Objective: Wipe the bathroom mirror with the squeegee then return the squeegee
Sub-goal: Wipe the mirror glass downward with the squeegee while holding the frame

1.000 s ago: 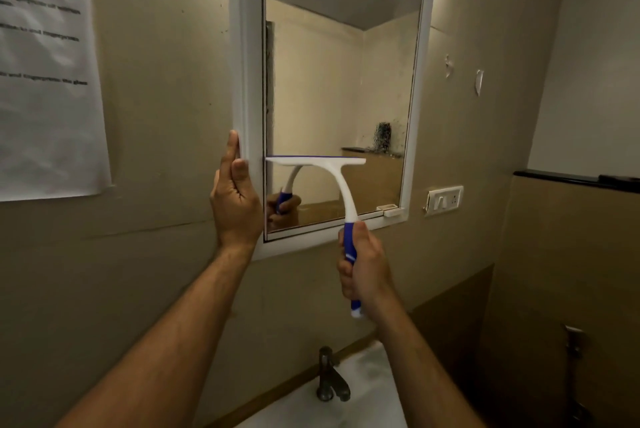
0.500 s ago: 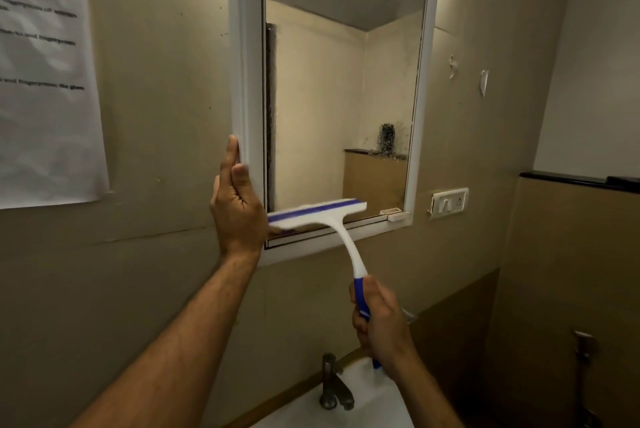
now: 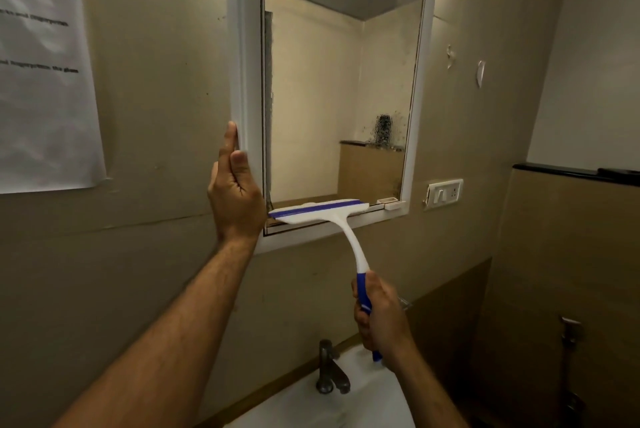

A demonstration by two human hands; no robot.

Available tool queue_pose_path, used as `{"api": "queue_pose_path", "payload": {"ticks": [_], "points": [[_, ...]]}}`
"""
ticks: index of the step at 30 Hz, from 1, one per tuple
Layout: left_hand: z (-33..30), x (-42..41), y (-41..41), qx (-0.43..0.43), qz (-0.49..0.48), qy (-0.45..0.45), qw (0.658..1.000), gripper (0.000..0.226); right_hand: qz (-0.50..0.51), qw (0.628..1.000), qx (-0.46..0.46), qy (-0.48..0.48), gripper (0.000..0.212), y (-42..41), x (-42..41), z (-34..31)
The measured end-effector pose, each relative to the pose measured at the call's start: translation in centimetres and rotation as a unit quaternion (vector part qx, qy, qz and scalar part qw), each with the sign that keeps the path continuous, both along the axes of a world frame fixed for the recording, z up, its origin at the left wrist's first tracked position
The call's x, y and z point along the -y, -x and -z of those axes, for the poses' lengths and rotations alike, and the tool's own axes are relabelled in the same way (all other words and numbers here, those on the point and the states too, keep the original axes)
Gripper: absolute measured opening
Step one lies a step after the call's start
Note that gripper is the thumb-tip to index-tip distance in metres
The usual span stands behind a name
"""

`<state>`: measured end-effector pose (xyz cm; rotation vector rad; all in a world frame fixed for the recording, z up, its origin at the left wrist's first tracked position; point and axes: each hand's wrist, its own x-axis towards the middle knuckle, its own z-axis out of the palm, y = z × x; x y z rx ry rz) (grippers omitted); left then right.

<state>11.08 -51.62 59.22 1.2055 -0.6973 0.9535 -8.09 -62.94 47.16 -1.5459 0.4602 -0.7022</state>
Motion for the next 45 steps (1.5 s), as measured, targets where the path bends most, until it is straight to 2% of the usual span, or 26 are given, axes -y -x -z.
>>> {"api": "queue_pose_path", "payload": {"ticks": [5,15,22,31,40,45], "points": [[0.0,-0.1,0.0,0.004,0.009,0.003,1.000,0.039,0.005,0.998,0.048,0.035,0.054,-1.1,-0.4,-3.5],[0.1,-0.2,-0.1,0.005,0.030,0.003,1.000,0.040,0.008,1.000,0.018,-0.007,0.048,-1.2,-0.9,0.0],[0.1,-0.4,-0.3,0.003,0.027,-0.013,1.000,0.040,0.007,0.998,0.057,0.015,0.046,-2.4,-0.7,-3.5],[0.1,-0.4,-0.2,0.014,0.021,-0.004,1.000,0.040,0.008,1.000,0.007,-0.009,0.049,-1.1,-1.0,1.3],[0.0,-0.5,-0.1,-0.003,0.024,-0.019,1.000,0.040,0.006,1.000,0.007,0.009,0.045,-0.5,-0.9,-3.0],[0.1,-0.3,-0.2,-0.008,0.005,-0.005,1.000,0.039,-0.002,1.000,-0.013,0.013,0.045,-0.3,-0.9,-1.3]]}}
